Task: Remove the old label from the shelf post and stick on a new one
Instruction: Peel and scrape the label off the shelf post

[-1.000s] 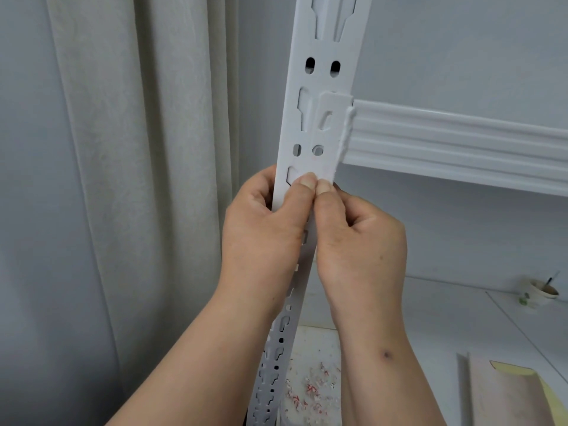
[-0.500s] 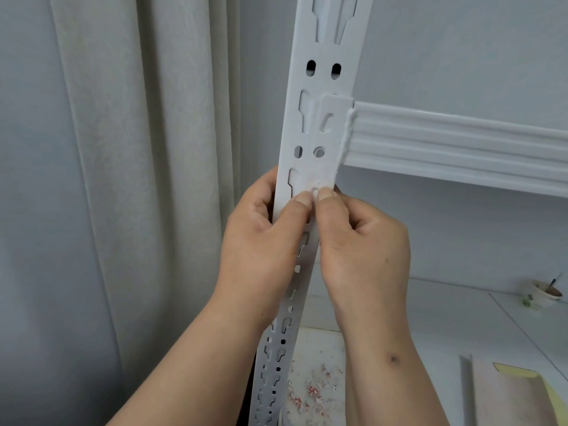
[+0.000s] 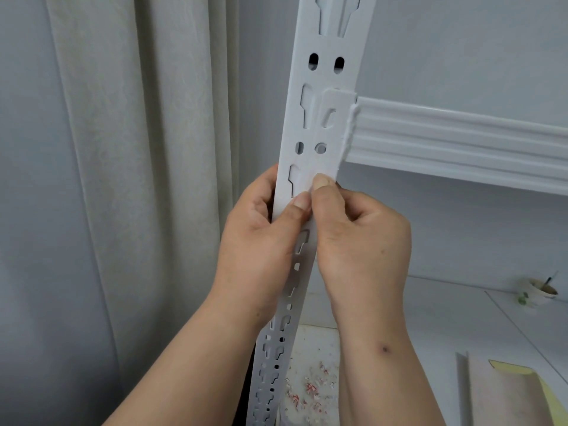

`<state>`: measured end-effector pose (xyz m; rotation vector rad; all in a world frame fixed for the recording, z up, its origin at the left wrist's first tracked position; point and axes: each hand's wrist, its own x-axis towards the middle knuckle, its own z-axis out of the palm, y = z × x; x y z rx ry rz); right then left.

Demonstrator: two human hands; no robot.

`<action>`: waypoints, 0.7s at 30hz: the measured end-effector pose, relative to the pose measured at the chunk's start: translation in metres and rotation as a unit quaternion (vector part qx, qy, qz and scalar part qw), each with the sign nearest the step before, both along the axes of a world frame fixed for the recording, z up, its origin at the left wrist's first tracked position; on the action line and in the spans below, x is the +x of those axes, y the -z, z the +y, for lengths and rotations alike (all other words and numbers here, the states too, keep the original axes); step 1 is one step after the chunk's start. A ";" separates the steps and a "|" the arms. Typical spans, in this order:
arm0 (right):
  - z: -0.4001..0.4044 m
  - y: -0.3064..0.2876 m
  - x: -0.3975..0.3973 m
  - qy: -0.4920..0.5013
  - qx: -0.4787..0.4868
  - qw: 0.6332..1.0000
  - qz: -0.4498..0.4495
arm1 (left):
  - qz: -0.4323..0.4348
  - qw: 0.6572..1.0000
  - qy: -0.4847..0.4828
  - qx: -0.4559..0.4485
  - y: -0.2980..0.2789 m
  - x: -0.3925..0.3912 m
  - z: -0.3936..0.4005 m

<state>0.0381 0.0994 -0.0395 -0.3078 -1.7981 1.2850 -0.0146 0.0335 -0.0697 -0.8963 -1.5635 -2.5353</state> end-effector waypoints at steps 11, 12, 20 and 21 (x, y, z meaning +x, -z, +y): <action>0.005 0.007 0.002 -0.029 0.029 0.999 0.000 | -0.013 1.000 -0.010 0.019 -0.005 0.006 0.001; 0.005 0.007 0.002 -0.031 0.031 0.999 0.000 | -0.013 1.000 -0.016 0.019 -0.006 0.006 0.002; 0.004 0.008 0.002 -0.019 -0.004 1.000 0.011 | -0.034 0.997 -0.062 0.001 -0.010 0.008 0.007; 0.003 0.008 0.002 -0.017 -0.005 1.000 0.012 | -0.038 0.997 -0.065 0.001 -0.011 0.008 0.007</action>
